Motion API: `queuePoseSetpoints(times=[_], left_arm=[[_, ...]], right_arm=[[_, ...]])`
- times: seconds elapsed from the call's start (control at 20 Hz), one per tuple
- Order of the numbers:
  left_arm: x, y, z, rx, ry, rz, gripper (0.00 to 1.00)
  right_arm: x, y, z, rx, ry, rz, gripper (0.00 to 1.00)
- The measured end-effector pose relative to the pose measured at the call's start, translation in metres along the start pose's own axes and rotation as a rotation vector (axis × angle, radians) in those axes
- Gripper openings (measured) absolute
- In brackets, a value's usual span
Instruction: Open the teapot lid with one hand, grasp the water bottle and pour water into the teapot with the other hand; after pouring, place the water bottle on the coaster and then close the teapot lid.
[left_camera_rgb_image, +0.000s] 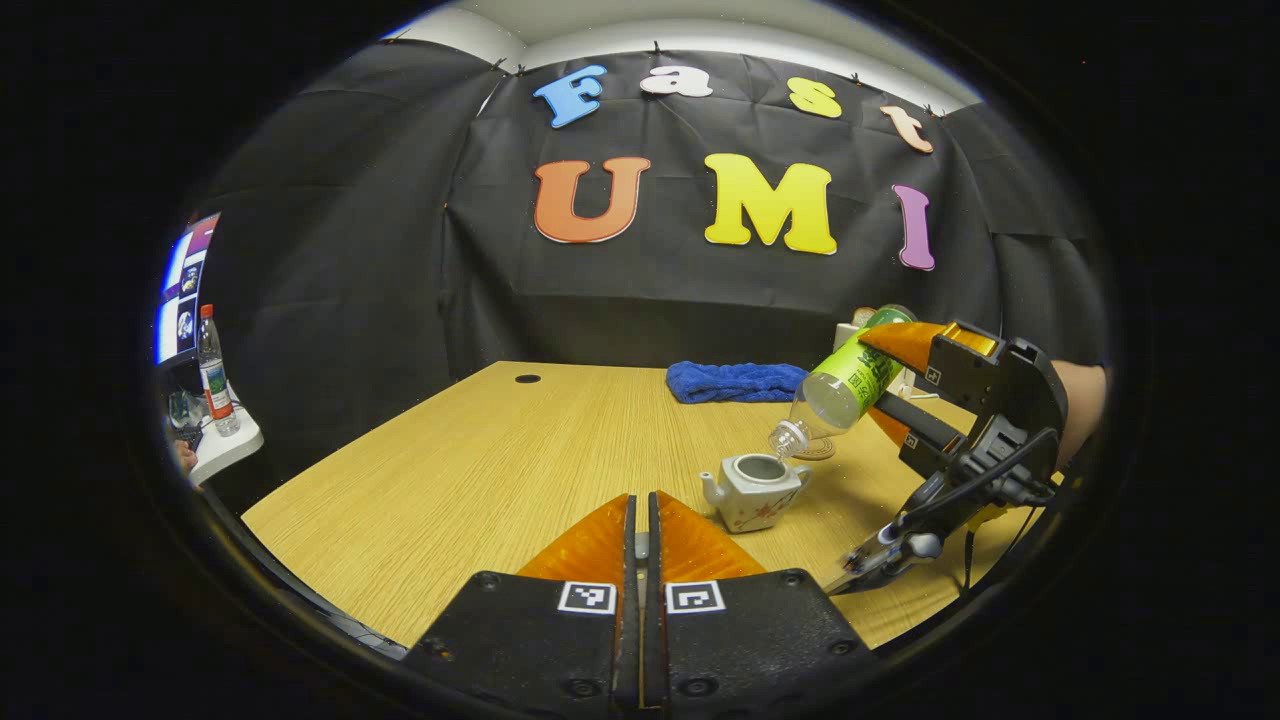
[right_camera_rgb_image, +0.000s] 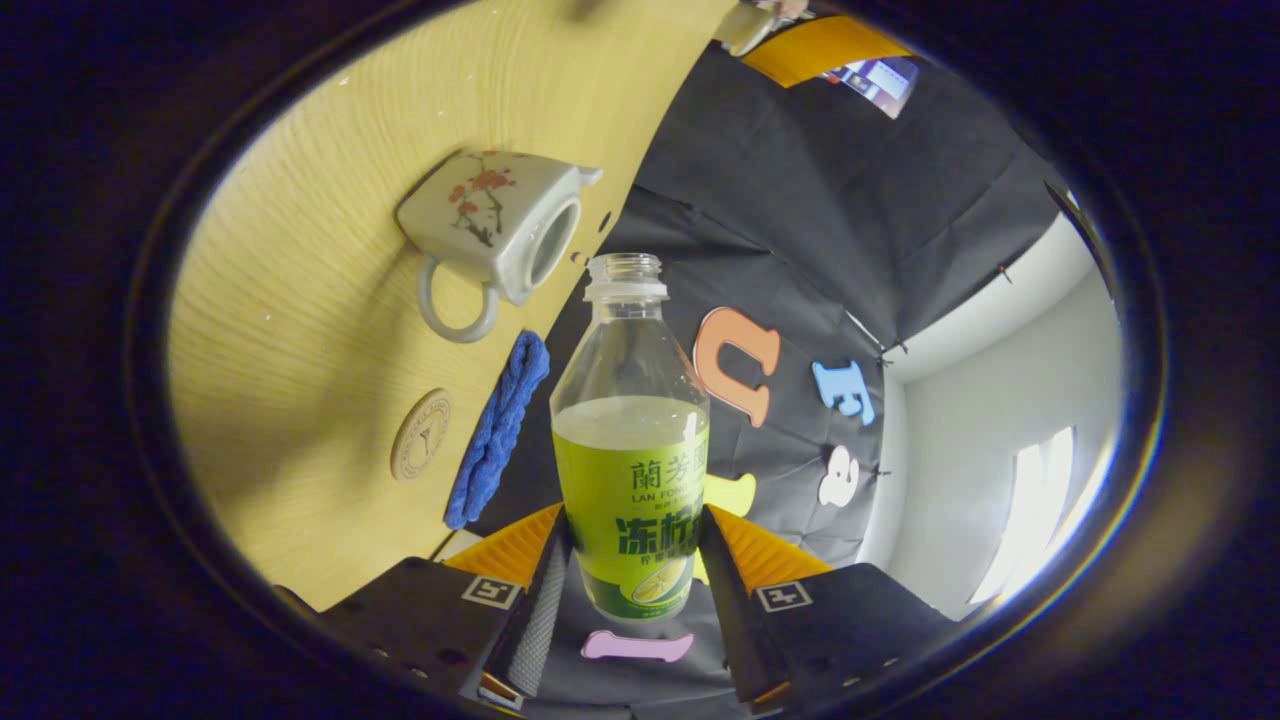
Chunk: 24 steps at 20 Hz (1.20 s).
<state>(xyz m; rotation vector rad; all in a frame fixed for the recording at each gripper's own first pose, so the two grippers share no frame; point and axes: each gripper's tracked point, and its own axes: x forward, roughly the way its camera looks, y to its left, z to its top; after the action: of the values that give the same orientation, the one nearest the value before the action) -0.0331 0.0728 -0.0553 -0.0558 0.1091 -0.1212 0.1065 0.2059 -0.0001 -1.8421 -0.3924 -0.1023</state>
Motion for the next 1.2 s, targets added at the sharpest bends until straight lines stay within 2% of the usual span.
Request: queuePoseSetpoints(times=[0.1,0.3,0.35,0.65,0.85,0.9,0.95,1.0,1.1,1.2], left_arm=[[0.000,-0.005,0.005,-0.004,-0.008,0.006,0.04],[0.008,-0.015,0.015,0.010,-0.011,0.032,0.05],[0.010,-0.021,0.019,0.006,-0.013,0.027,0.04],[0.026,-0.051,0.040,0.059,-0.040,0.022,0.04],[0.034,-0.065,0.050,0.050,-0.047,0.023,0.04],[0.035,-0.068,0.051,0.048,-0.048,0.016,0.04],[0.036,-0.070,0.054,0.053,-0.055,0.013,0.04],[0.036,-0.071,0.057,0.064,-0.060,0.016,0.04],[0.039,-0.065,0.062,0.078,-0.073,0.033,0.04],[0.039,-0.069,0.063,0.072,-0.075,0.017,0.04]], right_arm=[[-0.001,0.009,-0.012,0.133,0.028,0.020,0.72],[-0.012,0.020,-0.036,0.464,0.061,0.065,0.70],[-0.014,0.023,-0.042,0.527,0.064,0.073,0.72],[-0.041,0.037,-0.086,0.865,0.134,0.092,0.70],[-0.042,0.045,-0.100,1.187,0.112,0.142,0.72],[-0.038,0.045,-0.105,1.273,0.112,0.159,0.67],[-0.034,0.044,-0.107,1.367,0.106,0.186,0.72],[-0.031,0.044,-0.105,1.458,0.099,0.219,0.70],[-0.022,0.043,-0.101,1.627,0.083,0.287,0.72],[-0.007,0.046,-0.092,1.782,0.078,0.374,0.70]])
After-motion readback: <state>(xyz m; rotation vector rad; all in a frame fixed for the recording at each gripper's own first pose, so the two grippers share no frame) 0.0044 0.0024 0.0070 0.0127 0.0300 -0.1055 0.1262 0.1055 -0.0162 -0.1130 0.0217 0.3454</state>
